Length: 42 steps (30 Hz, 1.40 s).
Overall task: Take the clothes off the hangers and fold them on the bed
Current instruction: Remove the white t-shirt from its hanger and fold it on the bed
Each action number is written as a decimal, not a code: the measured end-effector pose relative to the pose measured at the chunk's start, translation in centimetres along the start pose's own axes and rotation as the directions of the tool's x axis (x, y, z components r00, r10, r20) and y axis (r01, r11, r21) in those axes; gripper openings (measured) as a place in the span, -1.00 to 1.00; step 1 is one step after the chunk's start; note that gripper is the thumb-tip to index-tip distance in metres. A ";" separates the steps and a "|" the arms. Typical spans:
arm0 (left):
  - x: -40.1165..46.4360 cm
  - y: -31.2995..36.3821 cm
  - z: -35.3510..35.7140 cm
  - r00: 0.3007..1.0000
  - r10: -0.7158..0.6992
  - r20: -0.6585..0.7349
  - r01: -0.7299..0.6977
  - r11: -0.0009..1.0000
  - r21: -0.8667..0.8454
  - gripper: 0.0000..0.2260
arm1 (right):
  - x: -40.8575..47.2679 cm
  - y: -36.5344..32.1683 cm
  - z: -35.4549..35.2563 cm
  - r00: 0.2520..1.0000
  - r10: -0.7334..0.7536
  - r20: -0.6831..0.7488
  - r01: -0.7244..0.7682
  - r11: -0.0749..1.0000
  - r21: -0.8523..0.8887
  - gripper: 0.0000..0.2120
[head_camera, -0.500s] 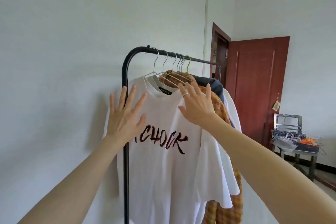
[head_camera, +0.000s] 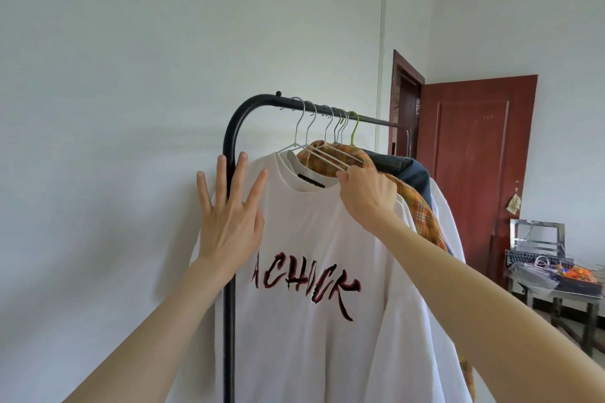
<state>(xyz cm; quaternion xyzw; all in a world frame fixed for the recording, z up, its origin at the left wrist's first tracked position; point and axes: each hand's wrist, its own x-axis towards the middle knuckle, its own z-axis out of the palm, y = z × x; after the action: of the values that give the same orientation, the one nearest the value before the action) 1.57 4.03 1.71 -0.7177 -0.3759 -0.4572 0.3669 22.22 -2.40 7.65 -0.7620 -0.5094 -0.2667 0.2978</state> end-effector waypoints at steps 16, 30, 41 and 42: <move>-0.4 8.3 -3.4 0.999 0.035 -0.008 -0.035 0.901 -0.432 -0.66 | -3.0 2.8 -8.7 0.987 0.042 -0.154 -0.064 0.988 -0.138 -0.72; -7.3 23.9 -11.7 0.965 0.123 0.231 0.124 0.563 -0.817 -0.65 | -24.6 20.0 -17.7 0.943 0.328 -0.059 -0.332 0.916 -0.227 -0.66; -13.6 43.8 -28.0 0.897 0.384 0.219 0.162 0.176 -0.971 -0.75 | -45.5 32.4 -39.3 0.736 0.572 -0.362 -0.676 0.647 -0.351 -0.56; -13.7 45.4 -29.4 0.894 0.402 0.196 0.156 0.129 -0.979 -0.74 | -46.8 32.8 -41.2 0.715 0.570 -0.404 -0.698 0.614 -0.369 -0.56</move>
<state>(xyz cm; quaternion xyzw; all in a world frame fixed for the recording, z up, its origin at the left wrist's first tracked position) 26.02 -44.75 -10.17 -0.8867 0.0112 -0.3910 -0.2464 32.75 -71.19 -3.51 -0.9029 -0.0761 -0.3568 0.2275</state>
